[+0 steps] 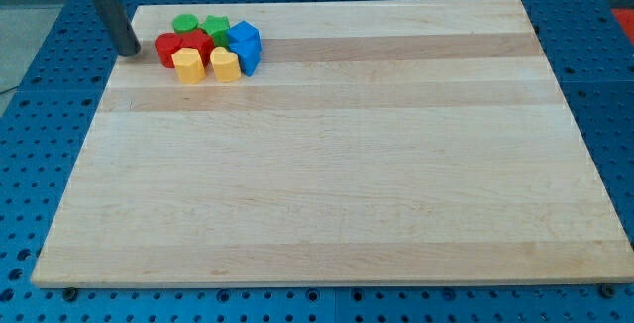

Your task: Place the red circle at the center of the board

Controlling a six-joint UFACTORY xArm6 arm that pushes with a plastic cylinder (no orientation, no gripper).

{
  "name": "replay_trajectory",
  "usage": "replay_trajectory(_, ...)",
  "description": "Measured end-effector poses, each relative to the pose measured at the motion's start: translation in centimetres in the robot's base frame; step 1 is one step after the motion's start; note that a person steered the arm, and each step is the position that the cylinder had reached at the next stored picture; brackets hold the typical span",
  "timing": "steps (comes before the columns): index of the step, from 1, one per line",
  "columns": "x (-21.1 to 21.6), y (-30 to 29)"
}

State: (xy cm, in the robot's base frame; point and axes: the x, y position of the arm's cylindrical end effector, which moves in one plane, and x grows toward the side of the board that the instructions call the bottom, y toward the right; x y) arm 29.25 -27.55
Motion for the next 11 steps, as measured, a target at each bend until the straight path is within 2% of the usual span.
replay_trajectory(3, 2.0, 10.2)
replay_trajectory(7, 3.4, 15.9)
replay_trajectory(9, 3.4, 22.7)
replay_trajectory(11, 3.8, 21.9)
